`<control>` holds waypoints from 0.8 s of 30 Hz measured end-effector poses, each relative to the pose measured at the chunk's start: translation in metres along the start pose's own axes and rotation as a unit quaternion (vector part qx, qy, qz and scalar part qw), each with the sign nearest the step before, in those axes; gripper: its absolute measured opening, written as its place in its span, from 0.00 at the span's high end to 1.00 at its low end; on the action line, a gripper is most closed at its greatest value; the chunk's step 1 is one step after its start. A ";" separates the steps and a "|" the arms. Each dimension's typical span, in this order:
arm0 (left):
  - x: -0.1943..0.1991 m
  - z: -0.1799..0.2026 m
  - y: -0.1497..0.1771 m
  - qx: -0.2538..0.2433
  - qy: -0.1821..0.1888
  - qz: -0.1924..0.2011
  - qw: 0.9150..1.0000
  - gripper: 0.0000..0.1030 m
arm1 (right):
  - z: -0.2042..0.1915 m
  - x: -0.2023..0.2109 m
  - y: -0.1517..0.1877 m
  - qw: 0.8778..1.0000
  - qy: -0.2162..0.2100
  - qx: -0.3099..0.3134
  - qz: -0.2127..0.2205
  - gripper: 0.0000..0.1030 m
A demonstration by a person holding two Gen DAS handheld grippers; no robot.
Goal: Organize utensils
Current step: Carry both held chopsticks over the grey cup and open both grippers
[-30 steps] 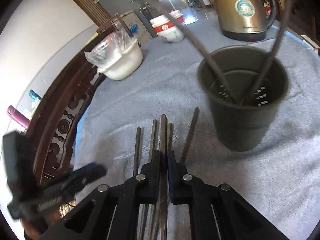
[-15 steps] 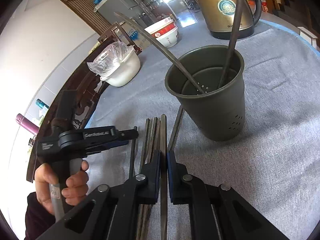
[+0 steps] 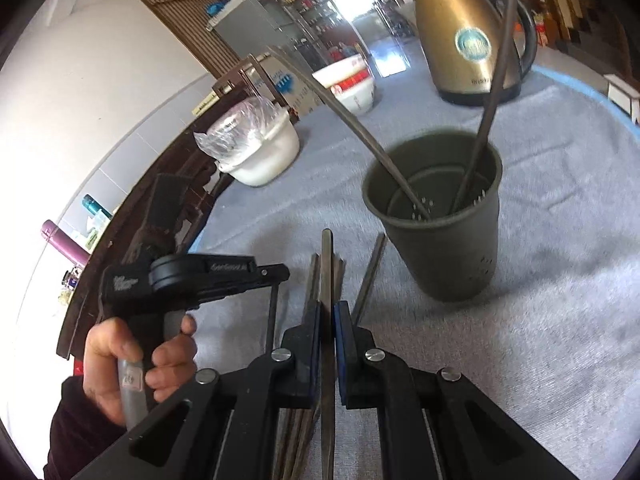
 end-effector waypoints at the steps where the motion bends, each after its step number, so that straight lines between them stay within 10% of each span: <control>1: 0.011 0.003 0.003 -0.004 0.001 0.013 1.000 0.94 | -0.003 0.005 -0.002 1.000 -0.003 0.004 0.009 0.93; 24: 0.218 0.076 0.050 -0.092 0.045 0.238 0.966 0.94 | -0.008 0.133 -0.051 0.966 -0.036 0.030 0.255 0.92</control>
Point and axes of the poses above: each gripper's, at about its wrist camera, not at the fingertips, and x roughly against the way its jaws point, z to its right, y to its underside, the point moved 5 cm from there along -x, roughly the way its jaws point, and after that the axes turned 8 degrees about -z, right-handed, at the moved point
